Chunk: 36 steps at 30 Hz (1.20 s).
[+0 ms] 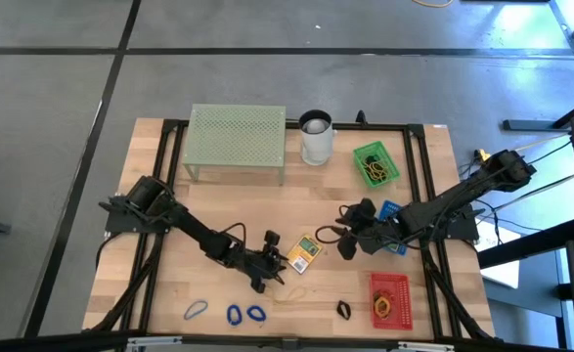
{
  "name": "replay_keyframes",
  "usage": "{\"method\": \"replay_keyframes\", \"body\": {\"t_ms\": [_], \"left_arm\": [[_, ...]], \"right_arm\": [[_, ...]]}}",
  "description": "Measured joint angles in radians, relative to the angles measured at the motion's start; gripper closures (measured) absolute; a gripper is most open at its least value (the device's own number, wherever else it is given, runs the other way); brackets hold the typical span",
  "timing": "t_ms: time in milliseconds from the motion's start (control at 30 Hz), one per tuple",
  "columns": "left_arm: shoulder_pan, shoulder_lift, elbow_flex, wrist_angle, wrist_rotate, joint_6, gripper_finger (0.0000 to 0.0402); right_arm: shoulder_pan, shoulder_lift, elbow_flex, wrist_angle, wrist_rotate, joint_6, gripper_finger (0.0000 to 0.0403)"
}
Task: Pick & Place Office Desk Supplies
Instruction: Put the yellow crayon box into the blue bin
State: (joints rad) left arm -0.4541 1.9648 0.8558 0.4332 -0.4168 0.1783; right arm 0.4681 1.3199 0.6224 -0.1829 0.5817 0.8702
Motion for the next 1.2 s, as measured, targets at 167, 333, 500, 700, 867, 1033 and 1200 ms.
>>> {"method": "replay_keyframes", "body": {"t_ms": [167, 333, 500, 700, 867, 1033, 1200], "left_arm": [[0.0, 0.0, 0.0, 0.012, 0.0, 0.0, 0.0287], [0.0, 0.0, 0.0, 0.012, 0.0, -0.002, 0.0287], [0.0, 0.0, 0.0, 0.012, 0.0, -0.008, 0.0287], [0.0, 0.0, 0.0, 0.01, 0.0, -0.008, 0.0286], [0.01, 0.003, 0.0, 0.013, 0.0, -0.008, 0.0289], [0.03, 0.015, 0.0, 0.024, 0.004, -0.018, 0.029], [0.044, 0.032, 0.002, 0.05, 0.027, -0.018, 0.029]], "right_arm": [[-0.002, 0.002, 0.0, 0.007, -0.024, 0.083, 0.026], [-0.013, 0.01, 0.0, 0.032, -0.078, 0.128, 0.0258], [-0.046, 0.021, 0.0, 0.072, -0.192, 0.144, 0.0228], [-0.101, 0.068, 0.0, 0.15, -0.275, 0.17, 0.0165], [-0.15, 0.165, 0.0, 0.23, -0.392, 0.196, 0.0132], [-0.185, 0.25, 0.0, 0.262, -0.434, 0.196, 0.0127], [-0.204, 0.317, 0.012, 0.276, -0.46, 0.195, 0.0131]]}}
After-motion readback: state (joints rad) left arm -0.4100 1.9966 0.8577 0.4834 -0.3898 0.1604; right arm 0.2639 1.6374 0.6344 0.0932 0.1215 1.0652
